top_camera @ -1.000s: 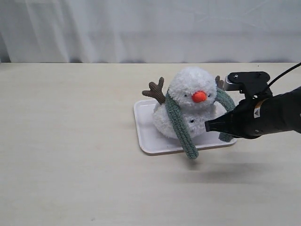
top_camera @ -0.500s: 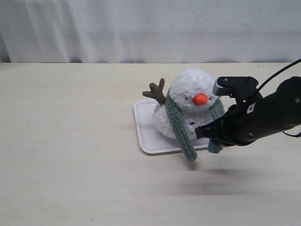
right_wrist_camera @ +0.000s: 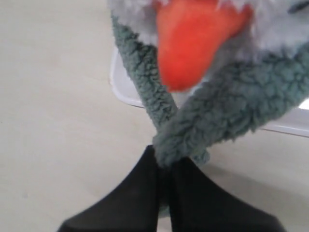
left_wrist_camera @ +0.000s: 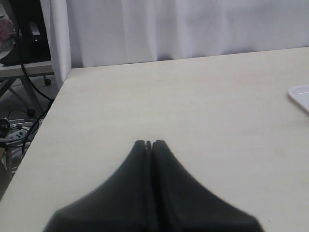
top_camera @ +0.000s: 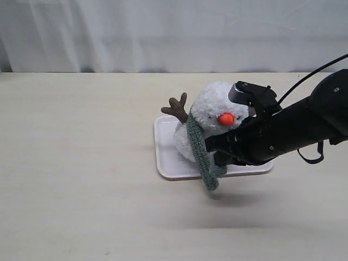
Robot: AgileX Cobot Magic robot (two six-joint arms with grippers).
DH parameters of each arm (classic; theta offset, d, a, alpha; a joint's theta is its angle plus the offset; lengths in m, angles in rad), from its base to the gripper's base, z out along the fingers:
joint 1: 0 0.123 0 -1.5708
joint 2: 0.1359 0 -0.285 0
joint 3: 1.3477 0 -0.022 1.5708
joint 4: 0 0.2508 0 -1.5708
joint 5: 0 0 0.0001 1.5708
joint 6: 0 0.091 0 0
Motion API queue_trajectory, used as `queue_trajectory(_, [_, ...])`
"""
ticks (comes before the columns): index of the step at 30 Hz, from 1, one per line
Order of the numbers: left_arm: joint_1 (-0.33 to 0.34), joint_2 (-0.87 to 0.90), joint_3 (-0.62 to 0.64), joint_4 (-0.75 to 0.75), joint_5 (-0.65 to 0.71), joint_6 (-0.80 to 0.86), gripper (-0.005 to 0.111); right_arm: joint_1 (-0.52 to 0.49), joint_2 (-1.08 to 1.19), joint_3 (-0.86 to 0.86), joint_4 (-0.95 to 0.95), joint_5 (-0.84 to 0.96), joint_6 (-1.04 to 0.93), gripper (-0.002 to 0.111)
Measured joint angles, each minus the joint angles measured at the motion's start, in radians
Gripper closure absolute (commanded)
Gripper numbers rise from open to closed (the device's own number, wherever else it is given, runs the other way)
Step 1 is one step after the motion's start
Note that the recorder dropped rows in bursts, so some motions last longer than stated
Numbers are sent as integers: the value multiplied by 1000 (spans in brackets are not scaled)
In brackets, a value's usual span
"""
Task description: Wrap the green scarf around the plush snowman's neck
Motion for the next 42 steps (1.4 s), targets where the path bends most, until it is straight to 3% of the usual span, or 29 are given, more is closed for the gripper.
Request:
queue_trajectory(5, [0, 0, 0, 0, 0, 0, 107, 0, 66, 0, 22, -34, -23, 99])
queue_trajectory(15, [0, 0, 0, 0, 0, 0, 107, 0, 97, -2, 28, -52, -59, 56])
queue_trajectory(20, [0, 0, 0, 0, 0, 0, 107, 2, 105, -2, 44, -41, -107, 48])
queue_trajectory(30, [0, 0, 0, 0, 0, 0, 107, 2, 211, -2, 307, -52, -405, 48])
queue_trajectory(34, [0, 0, 0, 0, 0, 0, 107, 2, 246, -2, 375, -145, -491, 50])
queue_trajectory(41, [0, 0, 0, 0, 0, 0, 107, 2, 247, -2, 380, -165, -526, 104])
queue_trajectory(42, [0, 0, 0, 0, 0, 0, 107, 2, 247, -2, 380, -165, -534, 104])
